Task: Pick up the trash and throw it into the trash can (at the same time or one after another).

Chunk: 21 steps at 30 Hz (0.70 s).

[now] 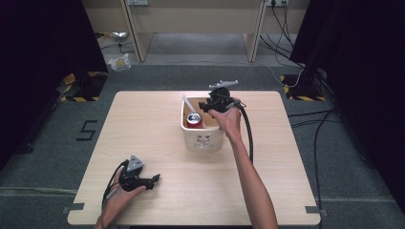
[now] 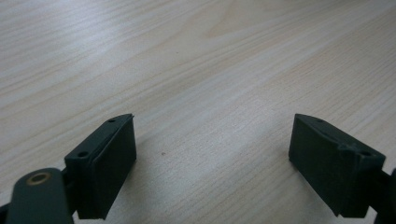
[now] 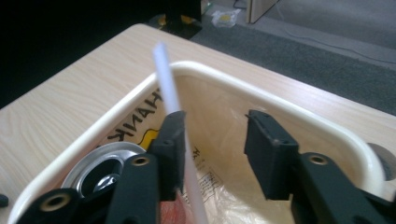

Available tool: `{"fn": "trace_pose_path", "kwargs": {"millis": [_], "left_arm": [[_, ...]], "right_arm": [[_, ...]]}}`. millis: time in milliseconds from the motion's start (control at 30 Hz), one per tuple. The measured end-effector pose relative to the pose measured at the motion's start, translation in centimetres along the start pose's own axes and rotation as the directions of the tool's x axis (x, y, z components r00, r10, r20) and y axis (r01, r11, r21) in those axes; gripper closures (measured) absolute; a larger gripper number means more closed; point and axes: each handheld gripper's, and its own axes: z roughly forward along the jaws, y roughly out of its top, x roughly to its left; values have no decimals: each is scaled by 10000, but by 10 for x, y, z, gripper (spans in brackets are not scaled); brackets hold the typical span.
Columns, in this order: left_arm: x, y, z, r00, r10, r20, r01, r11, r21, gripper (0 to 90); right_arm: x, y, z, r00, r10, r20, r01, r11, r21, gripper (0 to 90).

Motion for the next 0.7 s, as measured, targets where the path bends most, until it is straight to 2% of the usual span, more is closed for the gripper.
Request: {"fn": "trace_pose_path", "kwargs": {"millis": [200,333,467,700], "left_arm": [[0,0,0,10000,-3,-1,3,10000,-12,143],[0,0,0,10000,-2,-3,2,10000,-15,143],[0,0,0,10000,-68,-12,68,10000,-66,143],[0,0,0,10000,-47,-12,47,10000,-60,143]], "right_arm": [[-5,1,-16,9998,121,162,-116,9995,-294,421],[-8,-2,-27,9991,73,415,-53,9989,-465,378],[-12,-6,-39,9990,11,446,16,9982,-594,348],[-24,-16,-60,9955,229,919,-147,9959,-894,289]]}}
